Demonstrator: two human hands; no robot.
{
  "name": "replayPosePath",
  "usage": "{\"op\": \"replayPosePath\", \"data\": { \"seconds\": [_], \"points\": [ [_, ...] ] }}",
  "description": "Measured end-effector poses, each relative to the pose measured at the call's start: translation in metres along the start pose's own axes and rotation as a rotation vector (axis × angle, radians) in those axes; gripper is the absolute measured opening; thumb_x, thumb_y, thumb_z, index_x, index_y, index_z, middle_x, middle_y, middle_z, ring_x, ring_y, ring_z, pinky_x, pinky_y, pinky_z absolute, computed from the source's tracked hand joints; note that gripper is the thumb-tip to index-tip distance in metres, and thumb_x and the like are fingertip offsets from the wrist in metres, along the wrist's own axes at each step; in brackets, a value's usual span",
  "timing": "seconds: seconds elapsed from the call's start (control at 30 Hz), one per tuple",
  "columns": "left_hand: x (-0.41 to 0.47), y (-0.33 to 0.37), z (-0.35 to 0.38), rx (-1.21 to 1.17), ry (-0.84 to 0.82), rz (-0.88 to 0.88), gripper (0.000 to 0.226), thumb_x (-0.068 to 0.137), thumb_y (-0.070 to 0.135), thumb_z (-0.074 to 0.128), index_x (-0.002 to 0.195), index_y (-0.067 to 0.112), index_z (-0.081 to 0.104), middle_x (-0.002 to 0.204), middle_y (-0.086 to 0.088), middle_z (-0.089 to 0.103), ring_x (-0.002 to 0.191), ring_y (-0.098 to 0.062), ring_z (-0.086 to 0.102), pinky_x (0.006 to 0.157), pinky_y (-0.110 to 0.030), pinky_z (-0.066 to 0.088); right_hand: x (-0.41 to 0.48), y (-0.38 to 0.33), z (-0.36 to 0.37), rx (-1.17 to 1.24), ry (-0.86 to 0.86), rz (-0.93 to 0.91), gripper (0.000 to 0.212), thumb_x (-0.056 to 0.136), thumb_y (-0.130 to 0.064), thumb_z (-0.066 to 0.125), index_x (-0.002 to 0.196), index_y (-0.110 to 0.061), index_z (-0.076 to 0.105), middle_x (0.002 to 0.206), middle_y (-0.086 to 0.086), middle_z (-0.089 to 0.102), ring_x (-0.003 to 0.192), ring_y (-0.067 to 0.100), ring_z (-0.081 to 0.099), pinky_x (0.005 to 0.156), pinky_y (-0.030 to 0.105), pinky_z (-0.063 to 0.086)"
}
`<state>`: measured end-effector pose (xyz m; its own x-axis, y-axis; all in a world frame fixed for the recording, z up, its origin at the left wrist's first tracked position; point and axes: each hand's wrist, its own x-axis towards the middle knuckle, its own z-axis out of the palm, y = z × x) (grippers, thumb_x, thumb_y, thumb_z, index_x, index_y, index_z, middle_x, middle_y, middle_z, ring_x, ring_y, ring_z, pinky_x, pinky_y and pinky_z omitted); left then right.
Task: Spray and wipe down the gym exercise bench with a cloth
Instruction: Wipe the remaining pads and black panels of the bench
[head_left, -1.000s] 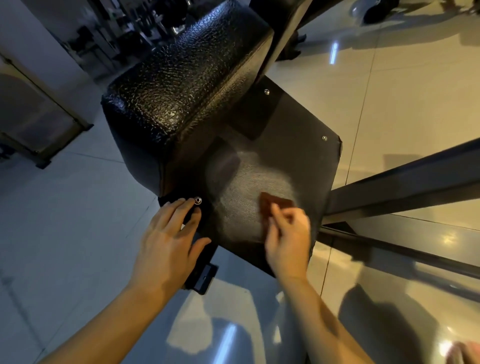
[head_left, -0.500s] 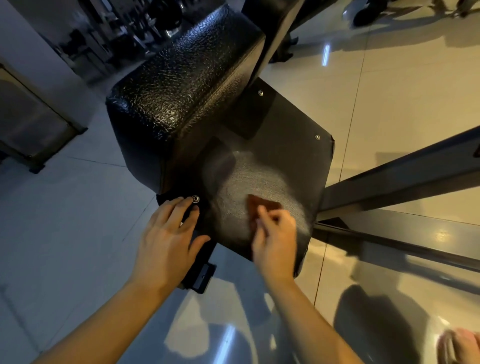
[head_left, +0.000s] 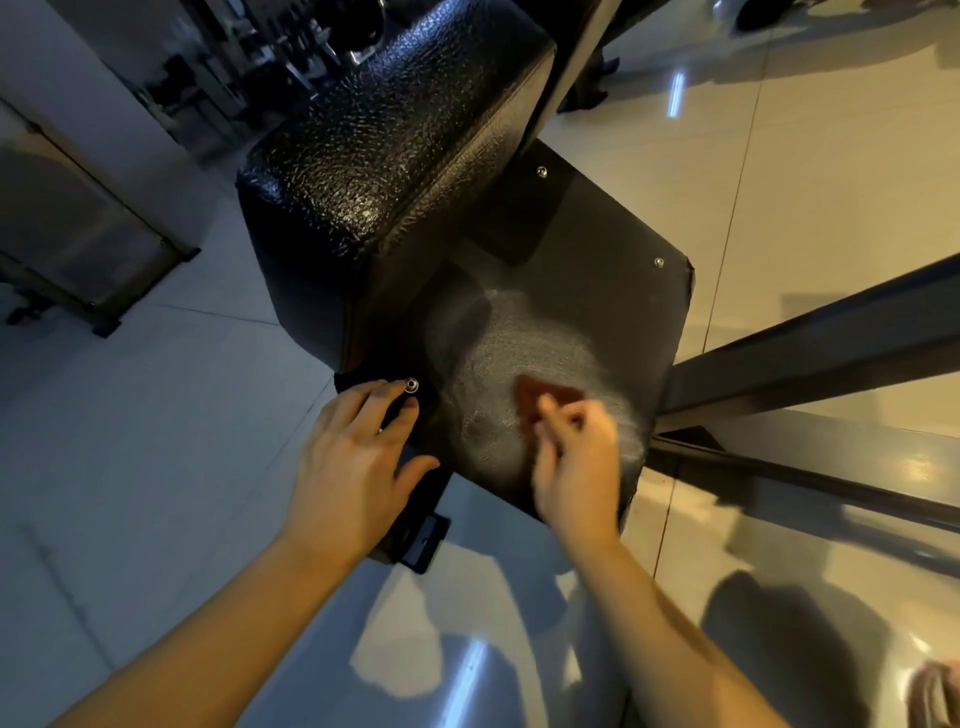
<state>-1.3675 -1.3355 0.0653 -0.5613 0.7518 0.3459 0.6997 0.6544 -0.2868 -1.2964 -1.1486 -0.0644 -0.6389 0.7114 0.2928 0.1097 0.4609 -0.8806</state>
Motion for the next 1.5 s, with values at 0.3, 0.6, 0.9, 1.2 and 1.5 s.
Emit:
{"op": "replayPosePath", "data": {
  "seconds": [0.3,0.6,0.9,1.2,1.5],
  "points": [
    [0.0,0.003,-0.003,0.028,-0.045,-0.031,0.052,0.079,0.036,0.083,0.121,0.008,0.072,0.135,-0.011,0.061,0.126,-0.033,0.053,0.102,-0.048,0.048,-0.026,-0.084,0.019,0.073,-0.052,-0.116,0.031,0.102,-0.025,0.049,0.125,-0.014,0.067,0.114,0.0,0.053,0.104,0.009,0.05,0.092,0.027,0.048],
    [0.0,0.001,-0.002,0.036,-0.031,0.001,0.058,0.079,0.042,0.079,0.123,0.005,0.072,0.134,-0.011,0.062,0.126,-0.032,0.052,0.1,-0.051,0.05,0.021,0.047,-0.016,-0.107,0.19,0.401,0.029,0.102,-0.024,0.057,0.127,-0.014,0.067,0.111,0.0,0.05,0.109,0.025,0.055,0.089,0.023,0.035],
    [0.001,0.001,-0.003,0.059,-0.037,0.005,0.059,0.077,0.04,0.084,0.122,0.004,0.073,0.134,-0.012,0.063,0.124,-0.034,0.055,0.103,-0.048,0.045,0.018,-0.079,0.035,0.034,0.054,-0.067,0.03,0.099,-0.019,0.059,0.127,-0.01,0.068,0.108,0.005,0.054,0.099,0.02,0.051,0.084,0.028,0.045],
    [-0.001,-0.002,0.002,0.035,0.002,0.015,0.053,0.086,0.042,0.078,0.123,0.004,0.072,0.134,-0.011,0.063,0.123,-0.034,0.056,0.1,-0.05,0.048,0.002,0.01,-0.01,-0.075,0.224,0.334,0.022,0.103,-0.029,0.053,0.118,-0.017,0.065,0.1,-0.012,0.049,0.096,0.009,0.053,0.077,0.006,0.033],
    [0.001,0.001,-0.004,0.034,-0.035,0.013,0.058,0.077,0.038,0.086,0.123,0.004,0.072,0.135,-0.012,0.063,0.125,-0.035,0.055,0.101,-0.051,0.047,0.05,-0.034,0.032,-0.022,0.103,-0.131,0.03,0.099,-0.02,0.052,0.121,-0.011,0.07,0.105,0.01,0.057,0.093,0.022,0.054,0.078,0.038,0.047]
  ]
}}
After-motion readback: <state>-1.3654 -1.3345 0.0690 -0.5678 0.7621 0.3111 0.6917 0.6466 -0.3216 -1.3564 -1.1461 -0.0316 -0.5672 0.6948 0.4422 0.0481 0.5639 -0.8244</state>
